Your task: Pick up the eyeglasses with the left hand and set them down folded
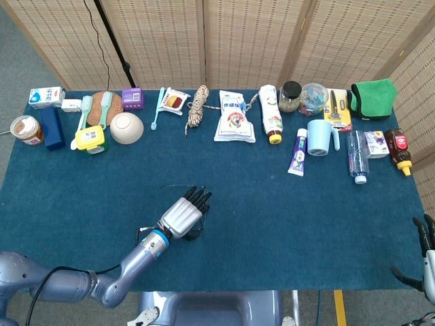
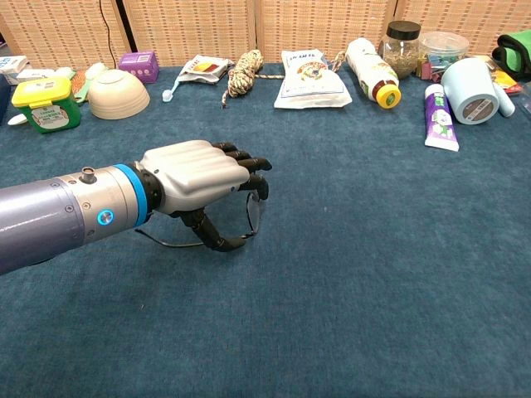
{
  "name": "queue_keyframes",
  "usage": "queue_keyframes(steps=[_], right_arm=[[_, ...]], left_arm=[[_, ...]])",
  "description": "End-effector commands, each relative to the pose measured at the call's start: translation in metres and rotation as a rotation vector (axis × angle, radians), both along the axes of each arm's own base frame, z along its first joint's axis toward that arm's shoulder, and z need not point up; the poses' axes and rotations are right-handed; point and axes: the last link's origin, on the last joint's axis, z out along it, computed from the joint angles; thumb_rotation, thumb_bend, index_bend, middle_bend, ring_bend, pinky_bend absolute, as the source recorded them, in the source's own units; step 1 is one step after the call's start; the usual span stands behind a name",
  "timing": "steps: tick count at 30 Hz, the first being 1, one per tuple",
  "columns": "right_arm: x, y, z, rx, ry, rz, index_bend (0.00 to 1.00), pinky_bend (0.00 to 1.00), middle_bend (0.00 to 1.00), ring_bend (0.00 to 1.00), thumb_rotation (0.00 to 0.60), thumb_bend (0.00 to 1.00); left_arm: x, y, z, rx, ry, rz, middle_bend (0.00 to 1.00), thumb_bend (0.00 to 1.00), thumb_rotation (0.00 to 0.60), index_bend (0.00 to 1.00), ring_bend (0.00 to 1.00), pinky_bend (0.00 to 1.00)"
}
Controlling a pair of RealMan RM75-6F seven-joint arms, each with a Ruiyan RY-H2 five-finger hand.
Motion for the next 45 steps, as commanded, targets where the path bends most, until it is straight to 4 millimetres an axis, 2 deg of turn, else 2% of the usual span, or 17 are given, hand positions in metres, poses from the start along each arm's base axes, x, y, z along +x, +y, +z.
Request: queue_keyframes(steps=[1, 11, 14, 19, 24, 28, 32, 38, 45], right_arm=[[0.0003, -0.0001, -0.0001, 0.0, -0.001, 0.0, 0.02, 0.0, 0.0, 0.0, 0.6, 0.0], [0.0005, 0.0009, 0.0008, -0.003, -0.001, -0.002, 0.02, 0.0, 0.0, 0.0, 0.6, 0.0], [0.0005, 0.0011, 0.0008, -0.003, -0.001, -0.003, 0.02, 0.0, 0.0, 0.0, 0.6, 0.0], [0.0006, 0.0014, 0.0017, -0.007, -0.001, -0.003, 0.02, 0.0, 0.0, 0.0, 0.6, 0.0], [0.0008, 0.0016, 0.0022, -0.009, -0.001, -0.003, 0.02, 0.0, 0.0, 0.0, 0.6, 0.0], [0.0009, 0.0015, 0.0019, -0.009, -0.001, -0.003, 0.02, 0.0, 0.0, 0.0, 0.6, 0.0], [0.0003, 0.0018, 0.0022, -0.012, 0.0, -0.008, 0.01, 0.0, 0.0, 0.0, 0.6, 0.0], [-0.0004, 0.0017, 0.0024, -0.015, 0.0, -0.011, 0.01, 0.0, 0.0, 0.0, 0.6, 0.0], [-0.0018, 0.0028, 0.0033, -0.018, 0.0, -0.017, 0.01, 0.0, 0.0, 0.0, 0.6, 0.0]], left_arm=[[-0.0004, 0.0, 0.0004, 0.001, 0.002, -0.001, 0.0, 0.3, 0.348, 0.23, 0.0, 0.0], [-0.0033, -0.0002, 0.0004, 0.0, 0.02, -0.011, 0.0, 0.3, 0.35, 0.21, 0.0, 0.0], [-0.0037, -0.0006, 0.0001, 0.002, 0.023, -0.016, 0.0, 0.3, 0.355, 0.24, 0.0, 0.0], [-0.0037, -0.0007, 0.0001, 0.01, 0.022, -0.018, 0.0, 0.3, 0.407, 0.31, 0.0, 0.0], [-0.0037, 0.0016, 0.0026, 0.022, 0.022, -0.02, 0.0, 0.3, 0.437, 0.34, 0.0, 0.0], [-0.0047, 0.0025, 0.0025, 0.025, 0.024, -0.016, 0.0, 0.3, 0.483, 0.42, 0.0, 0.0], [-0.0033, 0.0033, 0.0023, 0.031, 0.016, -0.014, 0.0, 0.3, 0.501, 0.46, 0.0, 0.0], [-0.0007, 0.0028, 0.0017, 0.022, 0.003, -0.005, 0.0, 0.3, 0.507, 0.46, 0.0, 0.0], [0.0037, -0.0005, 0.0029, 0.01, -0.01, -0.005, 0.0, 0.3, 0.506, 0.41, 0.0, 0.0]])
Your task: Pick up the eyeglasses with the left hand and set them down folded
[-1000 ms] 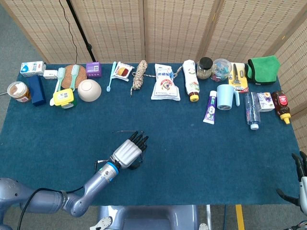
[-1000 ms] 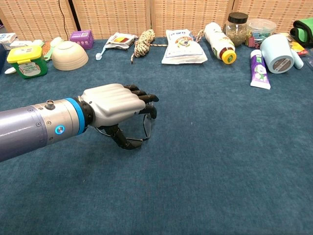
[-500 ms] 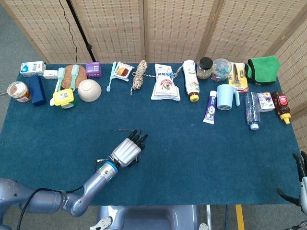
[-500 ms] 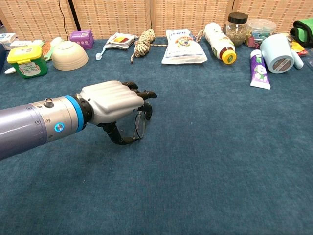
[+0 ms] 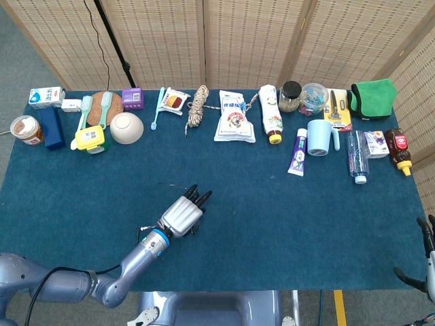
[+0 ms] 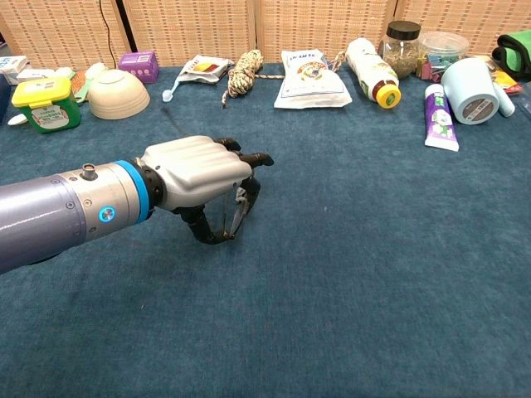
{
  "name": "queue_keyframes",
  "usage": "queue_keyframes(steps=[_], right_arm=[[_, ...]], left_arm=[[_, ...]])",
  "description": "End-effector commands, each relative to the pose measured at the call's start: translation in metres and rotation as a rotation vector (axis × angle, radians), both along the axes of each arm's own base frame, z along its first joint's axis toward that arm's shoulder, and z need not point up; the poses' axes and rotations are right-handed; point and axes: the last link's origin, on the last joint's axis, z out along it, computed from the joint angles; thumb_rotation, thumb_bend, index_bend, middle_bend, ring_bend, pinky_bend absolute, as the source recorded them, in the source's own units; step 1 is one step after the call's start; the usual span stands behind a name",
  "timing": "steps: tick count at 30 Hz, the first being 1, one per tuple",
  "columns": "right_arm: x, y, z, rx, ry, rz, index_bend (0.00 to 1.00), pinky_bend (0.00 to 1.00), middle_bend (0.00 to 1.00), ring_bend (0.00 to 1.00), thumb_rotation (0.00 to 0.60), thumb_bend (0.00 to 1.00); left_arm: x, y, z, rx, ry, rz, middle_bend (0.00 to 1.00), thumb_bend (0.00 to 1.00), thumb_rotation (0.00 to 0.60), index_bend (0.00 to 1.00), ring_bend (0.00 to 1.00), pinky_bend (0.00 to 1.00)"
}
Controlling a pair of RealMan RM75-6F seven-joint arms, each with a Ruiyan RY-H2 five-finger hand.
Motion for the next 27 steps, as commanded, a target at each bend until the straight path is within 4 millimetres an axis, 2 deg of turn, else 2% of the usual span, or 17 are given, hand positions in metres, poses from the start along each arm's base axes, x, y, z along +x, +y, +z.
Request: queue_keyframes(steps=[1, 20, 27], right_arm=[[-0.001, 0.001, 0.0, -0.001, 0.0, -0.002, 0.01, 0.0, 0.0, 0.0, 0.6, 0.0], [0.0, -0.001, 0.0, -0.003, -0.005, 0.01, 0.01, 0.0, 0.0, 0.0, 0.6, 0.0], [0.001, -0.001, 0.0, -0.006, -0.005, 0.018, 0.01, 0.0, 0.0, 0.0, 0.6, 0.0]], left_arm=[[-0.001, -0.001, 0.002, -0.004, 0.0, 0.003, 0.0, 0.3, 0.507, 0.41, 0.0, 0.0], [-0.015, -0.015, 0.022, 0.014, -0.051, 0.042, 0.0, 0.3, 0.507, 0.32, 0.0, 0.0], [-0.025, -0.018, 0.033, 0.022, -0.091, 0.094, 0.0, 0.3, 0.509, 0.22, 0.0, 0.0]])
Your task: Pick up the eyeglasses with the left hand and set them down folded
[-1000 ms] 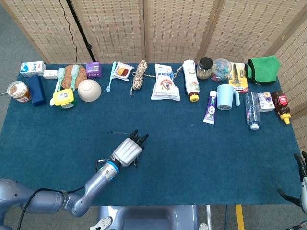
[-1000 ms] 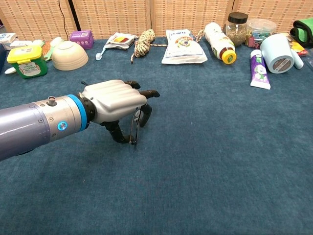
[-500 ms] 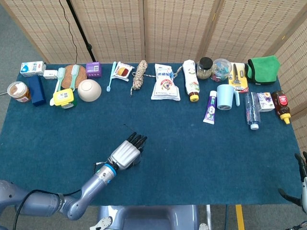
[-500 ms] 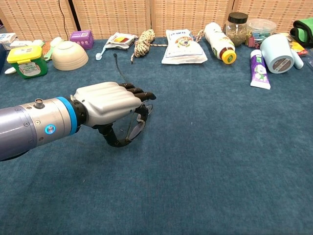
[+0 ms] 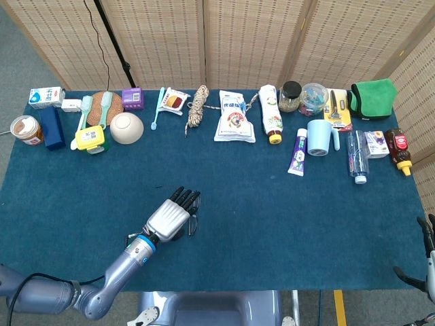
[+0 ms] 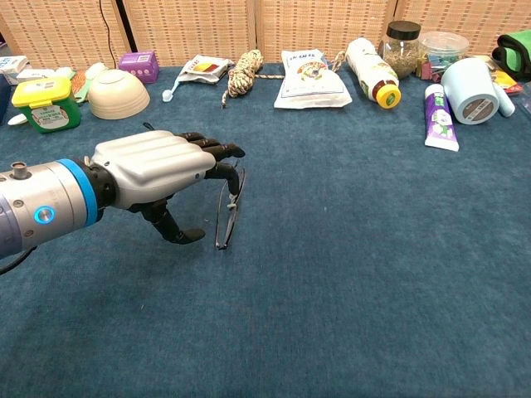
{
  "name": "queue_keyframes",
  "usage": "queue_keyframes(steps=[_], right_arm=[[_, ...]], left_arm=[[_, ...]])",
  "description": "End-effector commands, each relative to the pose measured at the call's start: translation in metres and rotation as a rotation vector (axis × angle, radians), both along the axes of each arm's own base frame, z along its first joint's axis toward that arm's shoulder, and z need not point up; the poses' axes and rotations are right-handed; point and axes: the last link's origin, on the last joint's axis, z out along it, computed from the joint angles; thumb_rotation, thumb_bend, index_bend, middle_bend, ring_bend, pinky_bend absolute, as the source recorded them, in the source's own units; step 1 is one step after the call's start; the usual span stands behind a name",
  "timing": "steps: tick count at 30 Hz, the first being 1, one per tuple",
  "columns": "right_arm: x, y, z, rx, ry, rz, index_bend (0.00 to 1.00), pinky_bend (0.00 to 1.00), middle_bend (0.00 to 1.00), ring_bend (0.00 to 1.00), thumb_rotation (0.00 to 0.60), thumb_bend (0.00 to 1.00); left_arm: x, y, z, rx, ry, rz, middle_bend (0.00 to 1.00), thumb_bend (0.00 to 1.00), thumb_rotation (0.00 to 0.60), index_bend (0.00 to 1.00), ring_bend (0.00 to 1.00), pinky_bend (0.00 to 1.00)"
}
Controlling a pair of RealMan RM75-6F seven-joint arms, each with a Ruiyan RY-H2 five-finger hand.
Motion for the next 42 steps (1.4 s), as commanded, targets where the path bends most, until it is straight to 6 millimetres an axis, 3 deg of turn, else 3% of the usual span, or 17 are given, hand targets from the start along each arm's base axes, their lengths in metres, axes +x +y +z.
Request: queue_keyframes(steps=[1, 17, 26, 32, 42], right_arm=[[0.0, 0.0, 0.0, -0.001, 0.0, 0.001, 0.01, 0.0, 0.0, 0.0, 0.6, 0.0], [0.004, 0.0, -0.002, 0.005, -0.007, 0.021, 0.01, 0.0, 0.0, 0.0, 0.6, 0.0], [0.007, 0.004, -0.001, 0.0, -0.006, 0.028, 0.01, 0.0, 0.0, 0.0, 0.6, 0.0], [0.005, 0.007, 0.002, -0.008, -0.006, 0.021, 0.01, 0.0, 0.0, 0.0, 0.6, 0.0], [0.003, 0.013, 0.007, -0.024, -0.003, 0.01, 0.01, 0.0, 0.0, 0.0, 0.6, 0.0]], left_arm=[[-0.005, -0.001, 0.005, 0.004, -0.013, 0.022, 0.0, 0.3, 0.508, 0.21, 0.0, 0.0], [-0.037, -0.01, 0.029, -0.004, -0.047, 0.143, 0.0, 0.3, 0.509, 0.16, 0.0, 0.0], [-0.047, 0.001, 0.047, 0.044, -0.041, 0.062, 0.0, 0.3, 0.506, 0.01, 0.0, 0.0], [-0.043, 0.005, 0.037, 0.009, -0.003, -0.023, 0.0, 0.3, 0.509, 0.0, 0.0, 0.0], [-0.028, -0.004, 0.015, -0.042, 0.019, -0.114, 0.0, 0.3, 0.51, 0.0, 0.0, 0.0]])
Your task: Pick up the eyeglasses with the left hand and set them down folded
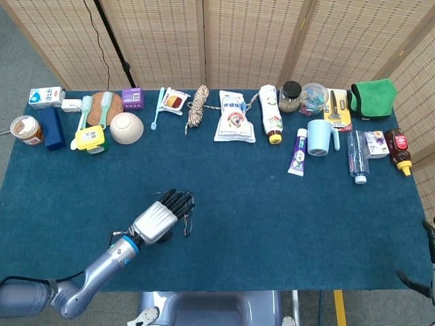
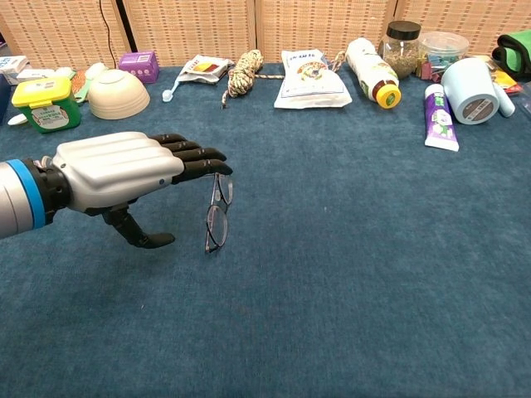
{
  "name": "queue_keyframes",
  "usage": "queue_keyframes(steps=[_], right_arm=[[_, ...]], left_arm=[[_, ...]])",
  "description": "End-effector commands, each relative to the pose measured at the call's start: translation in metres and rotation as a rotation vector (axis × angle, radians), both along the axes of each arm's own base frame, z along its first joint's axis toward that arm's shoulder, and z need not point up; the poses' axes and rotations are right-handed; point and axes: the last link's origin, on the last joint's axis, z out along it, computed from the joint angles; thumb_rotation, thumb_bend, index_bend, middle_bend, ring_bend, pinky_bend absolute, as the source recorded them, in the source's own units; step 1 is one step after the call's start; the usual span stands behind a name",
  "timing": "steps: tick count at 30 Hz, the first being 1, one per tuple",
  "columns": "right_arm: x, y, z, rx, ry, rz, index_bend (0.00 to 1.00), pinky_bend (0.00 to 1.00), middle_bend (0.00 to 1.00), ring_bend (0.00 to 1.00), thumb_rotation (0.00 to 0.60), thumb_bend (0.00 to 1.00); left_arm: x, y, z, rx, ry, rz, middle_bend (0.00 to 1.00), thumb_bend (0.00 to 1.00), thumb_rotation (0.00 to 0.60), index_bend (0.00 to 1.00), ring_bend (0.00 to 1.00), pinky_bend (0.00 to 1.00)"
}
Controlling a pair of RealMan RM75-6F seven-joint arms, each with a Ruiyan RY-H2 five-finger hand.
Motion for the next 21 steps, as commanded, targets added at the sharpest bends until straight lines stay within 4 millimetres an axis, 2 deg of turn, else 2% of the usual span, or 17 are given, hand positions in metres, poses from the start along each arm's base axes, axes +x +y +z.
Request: queue_keyframes(steps=[1, 15, 21], right_arm=[[-0.001, 0.001, 0.001, -0.002, 0.001, -0.003, 0.01, 0.0, 0.0, 0.0, 0.6, 0.0], [-0.003, 0.007, 0.006, -0.023, 0.005, -0.019, 0.01, 0.0, 0.0, 0.0, 0.6, 0.0], [-0.004, 0.009, 0.008, -0.028, 0.006, -0.021, 0.01, 0.0, 0.0, 0.0, 0.6, 0.0]], left_arm=[[0.004, -0.001, -0.006, -0.002, 0.011, -0.023, 0.0, 0.3, 0.51, 0.0, 0.0, 0.0], [0.026, 0.015, -0.041, 0.049, 0.01, -0.014, 0.0, 0.3, 0.51, 0.0, 0.0, 0.0], [0.031, 0.018, -0.047, 0.068, -0.002, 0.016, 0.0, 0.3, 0.509, 0.0, 0.0, 0.0]])
